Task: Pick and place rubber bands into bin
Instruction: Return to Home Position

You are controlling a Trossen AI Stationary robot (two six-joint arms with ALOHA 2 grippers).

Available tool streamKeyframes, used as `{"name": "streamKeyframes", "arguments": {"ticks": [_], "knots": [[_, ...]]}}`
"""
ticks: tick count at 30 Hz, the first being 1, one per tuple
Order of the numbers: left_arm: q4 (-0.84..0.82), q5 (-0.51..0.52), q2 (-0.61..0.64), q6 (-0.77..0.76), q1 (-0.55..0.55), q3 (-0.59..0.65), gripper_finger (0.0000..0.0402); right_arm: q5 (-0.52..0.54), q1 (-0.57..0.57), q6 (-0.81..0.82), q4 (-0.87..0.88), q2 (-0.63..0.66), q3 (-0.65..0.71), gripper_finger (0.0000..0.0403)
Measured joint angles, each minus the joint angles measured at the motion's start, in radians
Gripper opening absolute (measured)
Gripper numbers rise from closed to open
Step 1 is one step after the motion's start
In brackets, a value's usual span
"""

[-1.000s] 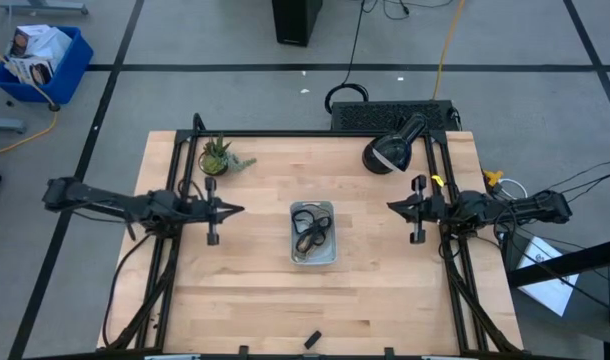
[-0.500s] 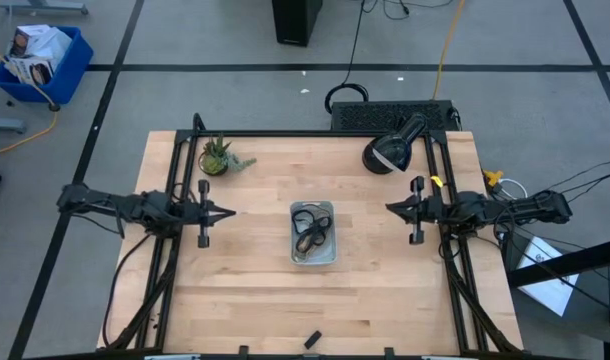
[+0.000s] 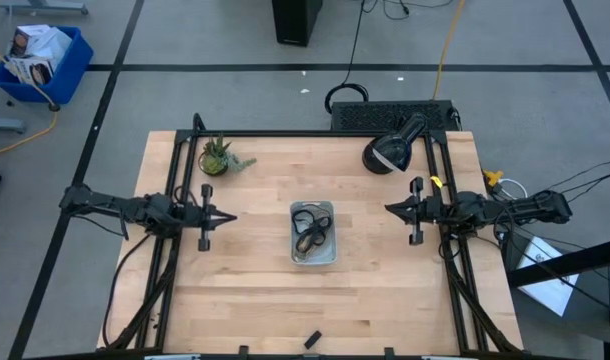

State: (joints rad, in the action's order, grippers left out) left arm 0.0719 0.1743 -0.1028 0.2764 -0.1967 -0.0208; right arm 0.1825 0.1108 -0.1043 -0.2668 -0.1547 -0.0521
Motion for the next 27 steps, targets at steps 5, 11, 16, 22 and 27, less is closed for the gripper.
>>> {"name": "streamKeyframes", "arguments": {"ticks": [5, 11, 16, 22, 27], "knots": [[0.004, -0.043, 0.0, -0.017, 0.0, 0.004, 0.0002, 0.006, 0.0, 0.01, -0.049, 0.0, 0.039, 0.0], [-0.03, -0.043, 0.0, -0.053, 0.0, 0.01, 0.0003, 0.06, 0.0, 0.024, -0.047, -0.002, 0.037, 0.0], [-0.039, -0.043, -0.002, -0.05, 0.0, 0.009, 0.0003, 0.054, 0.0, 0.023, -0.05, -0.003, 0.037, 0.0], [-0.022, -0.044, -0.002, -0.071, 0.0, 0.01, 0.0007, 0.056, 0.0, 0.02, -0.059, -0.003, 0.037, 0.0], [-0.023, -0.044, -0.002, -0.139, 0.0, 0.01, 0.003, 0.056, 0.0, 0.014, -0.058, -0.003, 0.037, 0.0]]}}
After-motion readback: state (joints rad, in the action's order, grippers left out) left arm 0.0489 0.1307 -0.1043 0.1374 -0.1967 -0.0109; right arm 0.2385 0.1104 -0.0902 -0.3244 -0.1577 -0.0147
